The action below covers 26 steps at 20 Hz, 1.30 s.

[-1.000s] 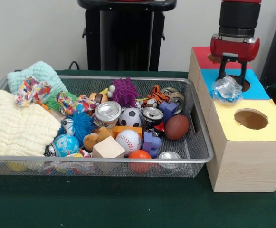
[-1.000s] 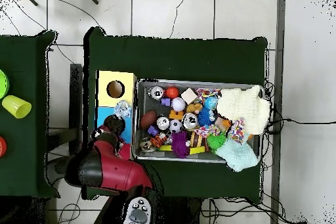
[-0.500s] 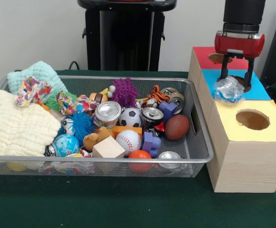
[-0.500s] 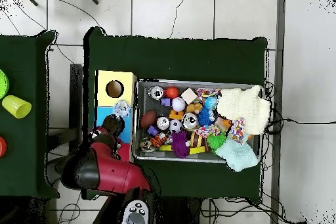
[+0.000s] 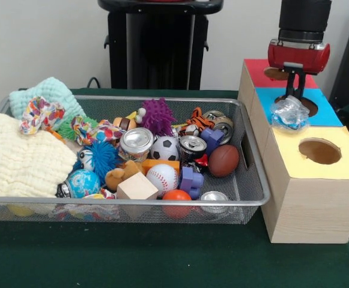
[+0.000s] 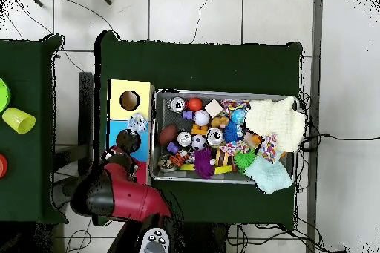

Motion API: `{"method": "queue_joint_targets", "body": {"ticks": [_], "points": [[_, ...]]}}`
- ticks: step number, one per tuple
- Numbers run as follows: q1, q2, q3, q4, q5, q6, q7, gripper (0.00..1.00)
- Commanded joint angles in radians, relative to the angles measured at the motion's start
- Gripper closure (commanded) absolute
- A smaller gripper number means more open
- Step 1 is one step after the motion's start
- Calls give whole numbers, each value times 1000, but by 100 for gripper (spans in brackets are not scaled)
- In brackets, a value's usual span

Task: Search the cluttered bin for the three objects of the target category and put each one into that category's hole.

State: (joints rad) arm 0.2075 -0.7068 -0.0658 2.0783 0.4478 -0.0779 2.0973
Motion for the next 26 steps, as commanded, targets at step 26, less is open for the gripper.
{"method": "queue_joint_targets", "body": {"ticks": [26], "points": [[124,-301,-180,77,44,433,253,100]]}}
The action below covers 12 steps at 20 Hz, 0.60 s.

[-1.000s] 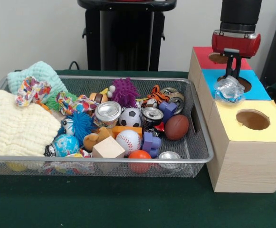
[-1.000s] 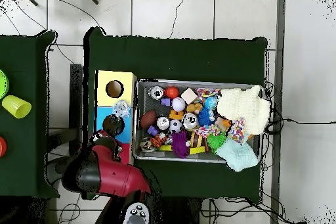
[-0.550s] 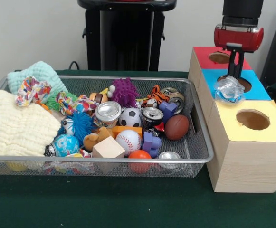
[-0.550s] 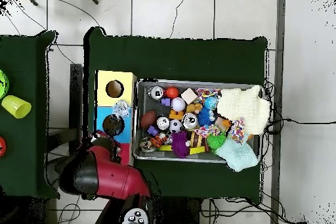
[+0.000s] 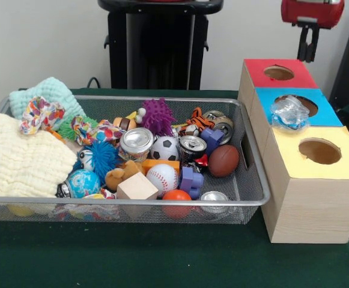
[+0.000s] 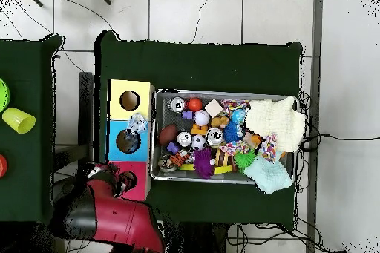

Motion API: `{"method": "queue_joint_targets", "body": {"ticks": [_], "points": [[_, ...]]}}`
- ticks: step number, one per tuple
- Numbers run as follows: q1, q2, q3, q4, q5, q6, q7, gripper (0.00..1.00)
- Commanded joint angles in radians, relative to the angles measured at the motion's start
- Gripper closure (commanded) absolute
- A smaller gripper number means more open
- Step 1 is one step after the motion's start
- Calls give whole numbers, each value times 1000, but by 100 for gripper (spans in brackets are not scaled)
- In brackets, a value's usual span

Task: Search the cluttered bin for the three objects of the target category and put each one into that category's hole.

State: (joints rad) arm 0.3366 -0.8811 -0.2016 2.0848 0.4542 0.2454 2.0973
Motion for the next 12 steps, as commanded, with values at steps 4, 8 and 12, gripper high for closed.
{"method": "queue_joint_targets", "body": {"ticks": [4,8,12], "points": [[40,-197,-156,32,-25,252,260,100],[30,-260,-235,-54,-94,425,213,100],[40,-265,-290,-160,-156,541,199,100]]}}
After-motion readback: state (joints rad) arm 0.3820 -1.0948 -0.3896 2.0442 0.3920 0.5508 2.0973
